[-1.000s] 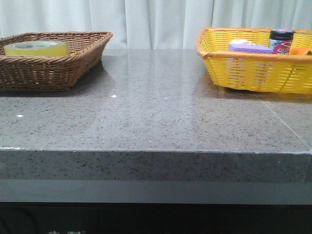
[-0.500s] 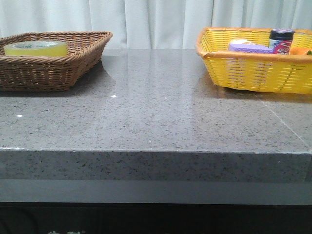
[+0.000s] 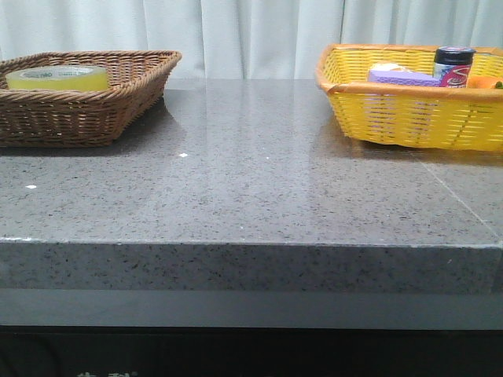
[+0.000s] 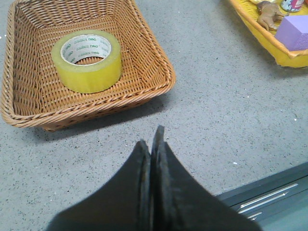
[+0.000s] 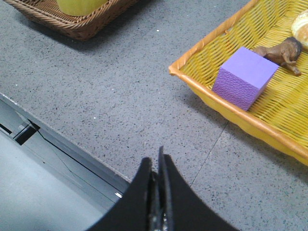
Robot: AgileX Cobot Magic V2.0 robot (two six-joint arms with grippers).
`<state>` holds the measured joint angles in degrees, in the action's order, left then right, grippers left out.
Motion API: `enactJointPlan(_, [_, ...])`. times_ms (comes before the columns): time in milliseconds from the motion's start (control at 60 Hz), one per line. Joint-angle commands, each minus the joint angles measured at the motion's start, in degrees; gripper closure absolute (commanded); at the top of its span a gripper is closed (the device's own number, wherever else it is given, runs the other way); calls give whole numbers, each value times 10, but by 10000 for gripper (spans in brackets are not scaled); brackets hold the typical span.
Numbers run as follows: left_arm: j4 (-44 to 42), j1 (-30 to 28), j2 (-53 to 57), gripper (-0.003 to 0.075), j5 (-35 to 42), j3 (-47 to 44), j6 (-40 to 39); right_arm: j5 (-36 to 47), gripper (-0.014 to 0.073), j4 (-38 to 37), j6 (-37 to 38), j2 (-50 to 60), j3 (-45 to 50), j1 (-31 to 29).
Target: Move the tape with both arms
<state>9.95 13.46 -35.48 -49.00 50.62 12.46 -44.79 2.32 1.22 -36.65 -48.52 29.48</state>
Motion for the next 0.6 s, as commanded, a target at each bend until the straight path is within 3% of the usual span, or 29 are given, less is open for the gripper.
enactJointPlan(0, [11,1,-1,741,41,14,1,36,661,-6,-1,1,-14,-3])
enactJointPlan(200, [13,0,57,741,52,-19,1,36,661,-6,-1,1,-14,-3])
enactJointPlan(433, [-3,-36,182,741,136,-134,1,36,661,-6,-1,1,-14,-3])
enactJointPlan(583, [-6,-47,225,741,237,-221,-11,36,661,-6,-1,1,-14,-3])
